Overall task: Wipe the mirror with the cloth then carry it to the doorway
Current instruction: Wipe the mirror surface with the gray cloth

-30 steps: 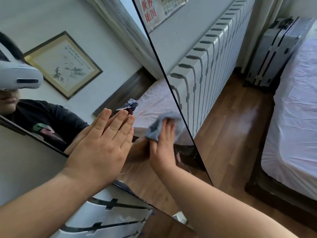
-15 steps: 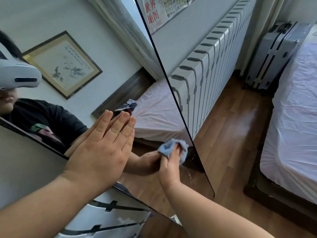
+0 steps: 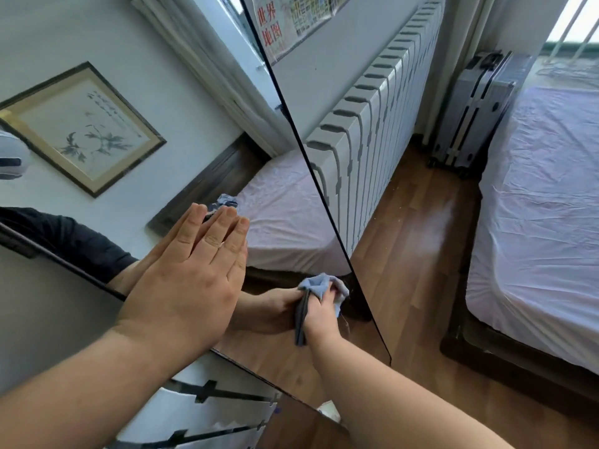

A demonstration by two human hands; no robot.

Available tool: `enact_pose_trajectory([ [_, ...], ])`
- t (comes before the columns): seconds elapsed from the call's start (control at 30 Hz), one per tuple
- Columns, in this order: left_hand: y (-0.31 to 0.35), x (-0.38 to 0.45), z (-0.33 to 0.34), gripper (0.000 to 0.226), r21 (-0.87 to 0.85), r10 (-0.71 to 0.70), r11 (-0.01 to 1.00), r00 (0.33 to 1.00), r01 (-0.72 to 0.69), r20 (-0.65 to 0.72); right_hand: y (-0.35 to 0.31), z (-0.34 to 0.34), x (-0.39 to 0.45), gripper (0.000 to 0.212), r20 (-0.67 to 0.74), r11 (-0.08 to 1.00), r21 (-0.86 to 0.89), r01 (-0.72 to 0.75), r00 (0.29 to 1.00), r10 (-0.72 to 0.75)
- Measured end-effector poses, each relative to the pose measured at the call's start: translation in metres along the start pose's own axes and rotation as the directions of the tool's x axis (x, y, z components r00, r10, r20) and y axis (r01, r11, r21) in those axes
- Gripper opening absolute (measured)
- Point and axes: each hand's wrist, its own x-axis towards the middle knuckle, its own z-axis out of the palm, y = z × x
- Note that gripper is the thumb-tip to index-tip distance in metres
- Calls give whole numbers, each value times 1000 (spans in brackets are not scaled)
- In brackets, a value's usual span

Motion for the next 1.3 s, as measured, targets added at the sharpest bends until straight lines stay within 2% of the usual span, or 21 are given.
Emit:
enact_pose_trajectory([
  [0.07, 2, 0, -1, 65, 32, -8, 999, 1000, 8, 11, -3, 6, -7, 65, -1, 1000, 18, 18, 1000, -18],
  [0.13, 4, 0, -6, 72, 90, -11, 996, 998, 5, 63, -34, 11, -30, 64, 4, 988, -63, 142, 990, -142],
  [0.23, 6, 3, -18, 80, 134, -10, 991, 976, -21, 219, -71, 12, -60, 69, 106, 914, -169, 368, 929, -354],
  [0.3, 8, 5, -25, 78, 154, -11, 988, 961, -33, 277, -84, 7, -73, 67, 150, 896, -158, 414, 907, -393],
  [0.4, 9, 7, -24, 71, 187, -24, 982, 961, -29, 277, -100, -3, -82, 59, 181, 960, -53, 276, 948, -262],
  [0.47, 12, 6, -22, 72, 209, -25, 977, 964, -32, 266, -110, -8, -83, 54, 190, 993, 90, 71, 978, -88],
  [0.53, 18, 2, -18, 73, 185, -15, 982, 976, -26, 217, -116, -13, -78, 47, 195, 969, 227, -96, 979, 51],
  [0.6, 28, -5, -8, 71, 163, 21, 986, 988, -45, 151, -116, -21, -73, 46, 203, 946, 306, -106, 978, 44],
  [0.7, 52, -21, 9, 59, 145, 88, 985, 993, -99, 82, -100, -38, -72, 52, 214, 864, 422, -274, 956, 199],
  [0.73, 60, -27, 13, 55, 143, 93, 984, 992, -104, 79, -94, -48, -75, 59, 237, 850, 452, -271, 955, 179],
  [0.8, 74, -39, 18, 53, 113, 106, 987, 991, -115, 82, -82, -69, -77, 57, 215, 856, 468, -221, 968, 132],
  [0.87, 81, -49, 25, 54, 80, 141, 986, 988, -146, 64, -70, -87, -77, 54, 220, 809, 512, -289, 954, 202],
  [1.0, 78, -55, 39, 50, 88, 150, 985, 988, -146, -38, -48, -94, -73, 40, 191, 864, 476, -163, 978, 80],
  [1.13, 82, -56, 56, 44, 121, 137, 986, 979, -118, -154, -25, -78, -58, 20, 174, 886, 464, 25, 978, -119],
  [1.23, 81, -59, 65, 45, 167, 158, 978, 967, -126, -198, -2, -62, -48, 29, 156, 890, 365, 274, 924, -349],
  [1.3, 79, -60, 71, 50, 192, 216, 965, 957, -179, -195, 23, -52, -39, 39, 160, 852, 283, 441, 854, -495],
])
